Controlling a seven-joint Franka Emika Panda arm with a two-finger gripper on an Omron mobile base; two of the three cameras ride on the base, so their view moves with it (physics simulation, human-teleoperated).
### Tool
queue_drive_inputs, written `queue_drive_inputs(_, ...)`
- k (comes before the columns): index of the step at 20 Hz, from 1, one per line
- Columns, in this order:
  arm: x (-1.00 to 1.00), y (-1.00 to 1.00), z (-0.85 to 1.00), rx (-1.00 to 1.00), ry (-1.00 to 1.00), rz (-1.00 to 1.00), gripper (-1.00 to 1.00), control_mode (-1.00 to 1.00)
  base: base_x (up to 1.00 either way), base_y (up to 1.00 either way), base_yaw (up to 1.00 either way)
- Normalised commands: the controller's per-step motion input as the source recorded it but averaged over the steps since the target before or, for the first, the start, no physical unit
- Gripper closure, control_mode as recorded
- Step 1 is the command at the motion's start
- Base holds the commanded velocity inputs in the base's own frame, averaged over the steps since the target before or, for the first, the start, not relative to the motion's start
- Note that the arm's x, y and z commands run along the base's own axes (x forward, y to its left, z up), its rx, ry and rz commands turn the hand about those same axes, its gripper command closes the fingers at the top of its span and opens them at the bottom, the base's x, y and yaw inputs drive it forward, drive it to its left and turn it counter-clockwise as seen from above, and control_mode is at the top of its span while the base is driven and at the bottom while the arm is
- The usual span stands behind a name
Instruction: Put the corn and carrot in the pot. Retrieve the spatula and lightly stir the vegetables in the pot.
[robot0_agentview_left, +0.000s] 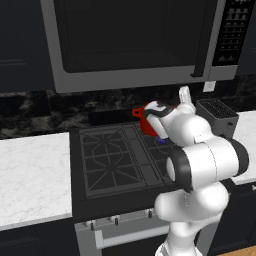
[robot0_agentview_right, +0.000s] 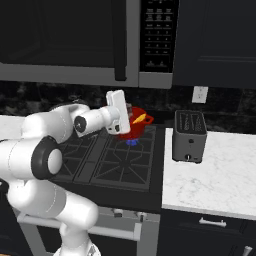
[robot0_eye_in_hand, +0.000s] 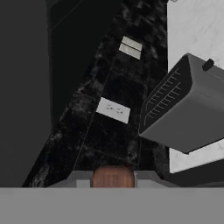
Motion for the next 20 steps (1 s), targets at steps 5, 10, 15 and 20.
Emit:
queue_drive_inputs(5,0.44,0.03,-0.23,-0.21,-0.04,-0.1,1.0,-1.0,0.0,0.0,0.0)
queue_drive_inputs(10,0.09,0.0,-0.33,-0.31,-0.09,-0.13,1.0,-1.0,0.0,0.0,0.0)
queue_drive_inputs(15,0.19,0.0,-0.48,-0.33,-0.07,-0.13,1.0,-1.0,0.0,0.0,0.0)
queue_drive_inputs(20,0.14,0.05,-0.63,-0.34,-0.06,-0.1,1.0,-1.0,0.0,0.0,0.0)
